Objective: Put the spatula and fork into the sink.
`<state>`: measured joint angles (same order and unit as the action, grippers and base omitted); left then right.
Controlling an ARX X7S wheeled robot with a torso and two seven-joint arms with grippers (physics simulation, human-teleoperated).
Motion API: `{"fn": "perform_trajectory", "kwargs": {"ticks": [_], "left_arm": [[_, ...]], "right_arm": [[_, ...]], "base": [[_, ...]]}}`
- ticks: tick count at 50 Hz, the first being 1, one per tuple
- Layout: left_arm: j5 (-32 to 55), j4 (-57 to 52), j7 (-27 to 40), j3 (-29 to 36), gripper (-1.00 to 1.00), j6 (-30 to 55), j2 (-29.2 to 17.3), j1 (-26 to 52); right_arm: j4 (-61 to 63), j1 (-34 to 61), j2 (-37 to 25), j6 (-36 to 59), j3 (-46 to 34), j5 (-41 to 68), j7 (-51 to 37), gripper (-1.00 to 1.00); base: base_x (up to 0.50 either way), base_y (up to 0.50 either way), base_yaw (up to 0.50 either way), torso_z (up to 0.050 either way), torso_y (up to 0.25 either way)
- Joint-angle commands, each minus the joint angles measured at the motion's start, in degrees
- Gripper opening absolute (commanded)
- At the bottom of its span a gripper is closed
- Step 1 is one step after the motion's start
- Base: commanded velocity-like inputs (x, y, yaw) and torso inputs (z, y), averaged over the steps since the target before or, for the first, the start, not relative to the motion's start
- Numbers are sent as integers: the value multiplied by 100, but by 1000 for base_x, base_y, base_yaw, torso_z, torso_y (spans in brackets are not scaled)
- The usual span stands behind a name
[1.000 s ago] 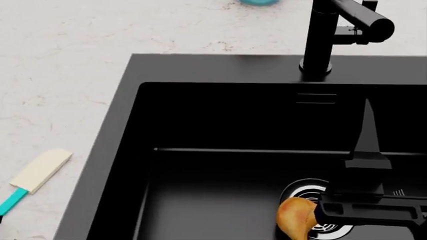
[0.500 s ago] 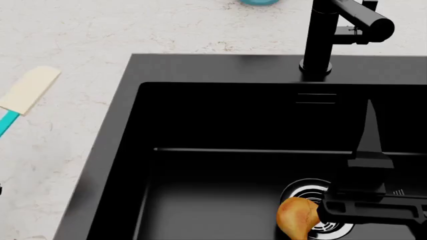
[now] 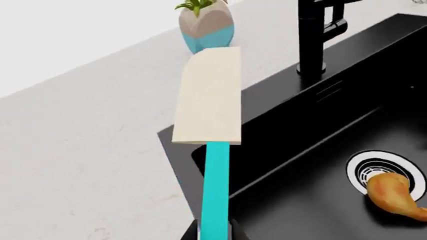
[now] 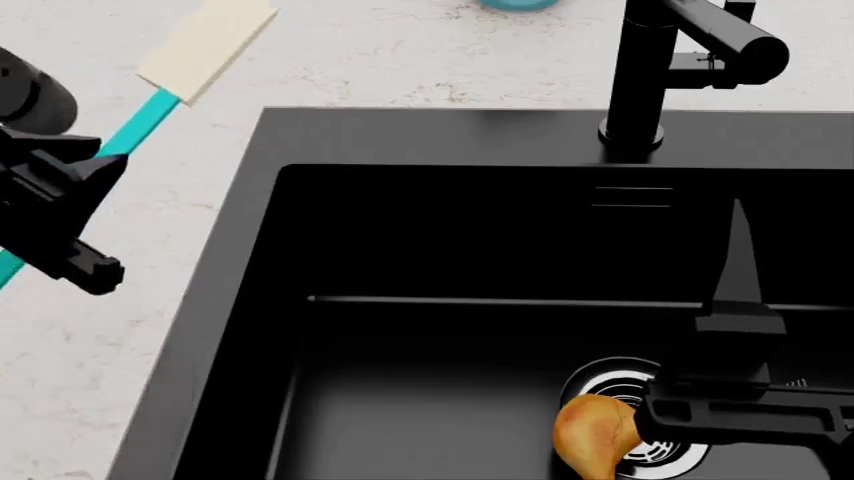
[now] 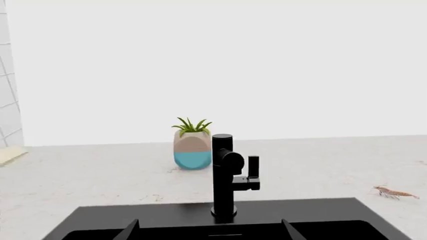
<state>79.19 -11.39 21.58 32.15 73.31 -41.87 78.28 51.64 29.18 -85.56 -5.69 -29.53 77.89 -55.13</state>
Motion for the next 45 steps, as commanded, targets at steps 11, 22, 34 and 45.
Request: {"fn": "perform_trajectory", "kwargs": {"ticks": [11, 22, 34, 45], "left_arm": [[-336, 896, -371, 186, -100, -654, 1718, 208], [-849, 1811, -818, 492, -100, -1322, 2476, -31], [-794, 2270, -655, 677, -100, -1214, 2733, -360], [-1242, 2821, -1218, 1154, -100, -1562, 3075, -523]], "right_arm": [[-91, -93, 103, -80, 136, -196, 187, 100], [-107, -44, 205, 38, 161, -193, 233, 100], [-106, -139, 163, -56, 159, -247, 232, 100], [-75, -242, 105, -193, 158, -278, 239, 100]], "base": [[0, 0, 0, 0, 0], [0, 0, 0, 0, 0], [0, 0, 0, 0, 0], [0, 0, 0, 0, 0]]}}
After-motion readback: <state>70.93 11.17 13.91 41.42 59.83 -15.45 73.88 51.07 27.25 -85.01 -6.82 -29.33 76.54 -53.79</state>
